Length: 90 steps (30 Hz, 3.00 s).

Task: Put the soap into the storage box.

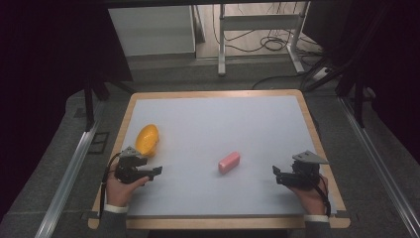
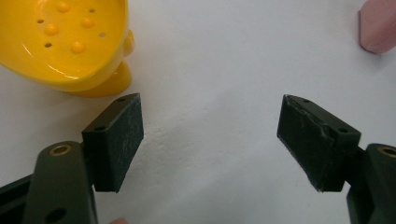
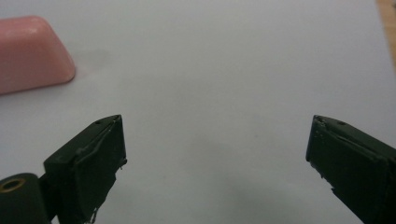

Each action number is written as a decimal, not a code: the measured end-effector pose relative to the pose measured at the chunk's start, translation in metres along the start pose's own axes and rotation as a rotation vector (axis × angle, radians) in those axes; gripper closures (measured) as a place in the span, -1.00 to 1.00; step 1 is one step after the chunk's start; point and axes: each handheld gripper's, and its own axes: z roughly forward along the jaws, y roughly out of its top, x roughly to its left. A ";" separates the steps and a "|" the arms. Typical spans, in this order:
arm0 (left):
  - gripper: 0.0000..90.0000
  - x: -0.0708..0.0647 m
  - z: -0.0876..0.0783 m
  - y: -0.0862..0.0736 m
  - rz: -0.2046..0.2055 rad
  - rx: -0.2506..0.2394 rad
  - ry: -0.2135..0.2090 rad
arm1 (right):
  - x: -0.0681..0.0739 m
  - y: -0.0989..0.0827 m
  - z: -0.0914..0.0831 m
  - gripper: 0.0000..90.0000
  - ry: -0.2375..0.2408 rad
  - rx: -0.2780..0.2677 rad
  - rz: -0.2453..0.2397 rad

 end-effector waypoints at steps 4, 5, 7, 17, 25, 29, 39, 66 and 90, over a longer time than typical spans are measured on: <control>-0.49 0.000 0.001 0.000 0.005 0.006 0.000 | -0.001 0.000 -0.002 -0.86 0.005 -0.018 0.002; -0.49 0.000 0.002 0.000 0.005 0.009 0.000 | -0.001 0.000 -0.002 -0.85 0.007 -0.021 -0.003; -0.49 -0.001 0.003 0.000 0.009 0.014 -0.001 | 0.001 0.000 -0.003 -0.82 0.009 -0.033 -0.017; -0.49 -0.006 0.004 -0.001 0.023 0.023 0.000 | 0.003 -0.002 -0.002 -0.80 0.012 -0.035 -0.034; -0.45 -0.014 -0.009 0.002 0.013 -0.017 -0.018 | -0.001 -0.011 -0.009 -0.80 0.021 -0.042 -0.015; -0.44 -0.020 -0.011 0.004 0.025 -0.007 -0.007 | -0.005 -0.012 -0.011 -0.80 0.021 -0.047 -0.010; -0.44 -0.027 -0.018 0.015 0.058 -0.003 -0.031 | -0.009 -0.013 -0.011 -0.80 0.016 -0.045 0.005; -0.44 -0.052 -0.008 0.042 0.111 0.033 -0.078 | -0.009 -0.015 -0.011 -0.80 0.002 -0.039 -0.006; -0.45 -0.085 0.017 0.086 0.204 0.084 -0.115 | -0.010 -0.016 -0.010 -0.80 -0.014 -0.039 0.004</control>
